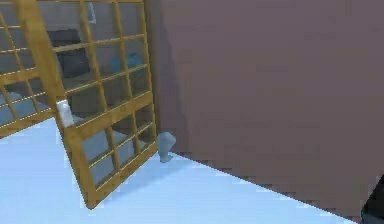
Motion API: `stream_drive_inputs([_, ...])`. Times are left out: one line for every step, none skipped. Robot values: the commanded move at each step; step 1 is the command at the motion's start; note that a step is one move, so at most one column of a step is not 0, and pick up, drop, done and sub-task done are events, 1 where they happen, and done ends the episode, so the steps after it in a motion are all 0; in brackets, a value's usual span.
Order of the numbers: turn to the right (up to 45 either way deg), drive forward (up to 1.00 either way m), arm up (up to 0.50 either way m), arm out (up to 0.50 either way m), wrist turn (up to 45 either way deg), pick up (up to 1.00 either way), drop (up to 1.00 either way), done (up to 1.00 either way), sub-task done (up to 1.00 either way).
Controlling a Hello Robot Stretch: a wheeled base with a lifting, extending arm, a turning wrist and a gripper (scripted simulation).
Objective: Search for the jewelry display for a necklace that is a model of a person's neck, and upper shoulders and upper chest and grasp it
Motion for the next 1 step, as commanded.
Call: stream_drive_inputs([-45.0,0.0,0.0,0.0,0.0,0.0,0.0,0.0,0.0])
